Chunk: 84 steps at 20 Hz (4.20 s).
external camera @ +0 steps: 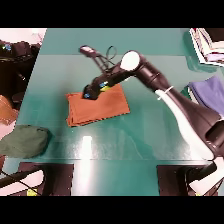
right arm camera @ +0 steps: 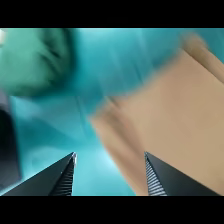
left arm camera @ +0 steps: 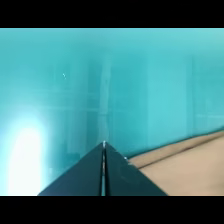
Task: Fold the shirts.
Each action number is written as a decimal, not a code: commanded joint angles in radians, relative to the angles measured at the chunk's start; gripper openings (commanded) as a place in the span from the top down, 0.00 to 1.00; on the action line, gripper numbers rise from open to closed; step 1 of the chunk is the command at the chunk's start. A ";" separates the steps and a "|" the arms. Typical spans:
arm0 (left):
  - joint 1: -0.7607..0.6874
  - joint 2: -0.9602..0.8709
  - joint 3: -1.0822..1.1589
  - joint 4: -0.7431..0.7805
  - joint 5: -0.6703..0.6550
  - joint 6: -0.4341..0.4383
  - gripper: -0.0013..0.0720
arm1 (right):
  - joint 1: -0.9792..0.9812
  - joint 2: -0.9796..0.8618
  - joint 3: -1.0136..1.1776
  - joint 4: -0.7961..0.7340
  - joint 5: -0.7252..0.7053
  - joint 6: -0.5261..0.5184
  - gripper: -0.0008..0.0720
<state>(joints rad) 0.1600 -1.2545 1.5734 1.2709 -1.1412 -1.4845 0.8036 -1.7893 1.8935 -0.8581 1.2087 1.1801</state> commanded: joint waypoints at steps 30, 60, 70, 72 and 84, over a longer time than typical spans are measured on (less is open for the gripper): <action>-0.174 -0.002 -0.010 -0.215 -0.028 0.053 0.95 | -0.394 -0.084 -0.088 0.098 0.015 0.151 0.96; -0.327 -0.002 -0.010 -0.210 0.031 0.053 0.95 | -1.456 0.397 -0.101 -0.045 0.246 0.288 0.96; -0.327 -0.002 -0.010 -0.209 0.032 0.080 0.95 | -1.735 0.597 -0.570 -0.365 0.318 0.288 0.39; -0.327 -0.002 -0.010 -0.209 0.032 0.080 0.95 | -1.773 0.613 -0.600 -0.332 0.314 0.288 0.28; -0.327 -0.002 -0.010 -0.209 0.071 0.078 0.95 | -1.083 0.742 -0.607 0.047 0.051 0.240 0.30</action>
<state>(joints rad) -0.1665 -1.2564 1.5635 1.0615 -1.0958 -1.4063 -0.4900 -1.0618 1.2881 -0.8333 1.3350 1.4269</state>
